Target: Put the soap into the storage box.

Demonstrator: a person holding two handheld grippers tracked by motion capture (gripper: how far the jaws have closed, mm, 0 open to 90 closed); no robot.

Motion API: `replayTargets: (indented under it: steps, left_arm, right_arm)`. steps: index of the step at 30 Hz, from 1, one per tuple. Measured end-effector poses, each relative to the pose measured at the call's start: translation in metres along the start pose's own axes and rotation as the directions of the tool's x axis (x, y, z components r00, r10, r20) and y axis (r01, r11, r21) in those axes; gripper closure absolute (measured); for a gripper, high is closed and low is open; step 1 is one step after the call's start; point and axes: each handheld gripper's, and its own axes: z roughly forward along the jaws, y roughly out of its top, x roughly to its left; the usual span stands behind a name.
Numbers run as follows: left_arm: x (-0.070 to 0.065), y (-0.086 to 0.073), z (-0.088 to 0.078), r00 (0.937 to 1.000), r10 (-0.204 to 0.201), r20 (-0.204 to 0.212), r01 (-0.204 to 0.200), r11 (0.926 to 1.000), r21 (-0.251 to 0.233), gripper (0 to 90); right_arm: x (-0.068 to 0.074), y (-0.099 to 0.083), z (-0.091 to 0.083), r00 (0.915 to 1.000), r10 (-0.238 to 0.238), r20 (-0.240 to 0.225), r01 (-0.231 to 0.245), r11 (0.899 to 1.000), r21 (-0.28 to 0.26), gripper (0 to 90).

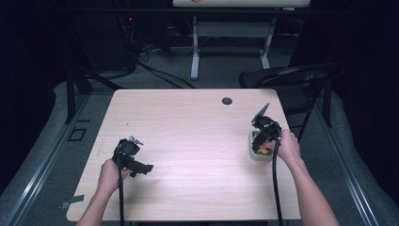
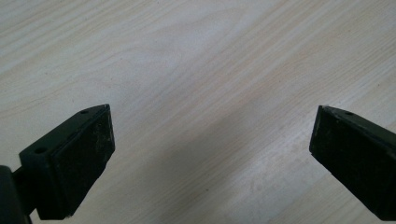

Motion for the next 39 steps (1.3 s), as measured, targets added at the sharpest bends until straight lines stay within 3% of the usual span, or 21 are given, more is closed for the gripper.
replayTargets:
  steps: [5,20,22,25,39]
  left_arm:
    - [0.0,0.0,0.0,1.0,0.002,0.001,-0.002,1.0,0.002,0.2]
    - [0.0,0.0,0.001,1.0,0.001,0.0,-0.001,1.0,0.002,0.2]
    - [0.0,0.0,0.001,1.0,0.001,0.0,-0.001,1.0,0.003,0.2]
    - [0.0,0.0,0.001,1.0,0.001,0.002,-0.001,1.0,0.004,0.2]
    - [-0.001,0.001,0.001,1.0,0.003,0.003,-0.003,1.0,0.009,0.2]
  right_arm:
    - [-0.003,0.001,0.0,0.9999,-0.011,0.005,0.011,1.0,0.009,26.5]
    - [-0.007,0.005,0.002,0.9999,0.013,0.011,-0.013,1.0,-0.022,25.4]
    - [-0.007,0.004,-0.001,0.9997,0.022,0.007,-0.022,0.998,-0.053,25.1]
    - [-0.008,0.003,-0.006,0.9998,0.02,0.003,-0.02,0.998,-0.052,23.3]
    - [-0.012,-0.028,-0.024,0.9977,0.066,-0.014,-0.067,0.989,-0.13,24.4]
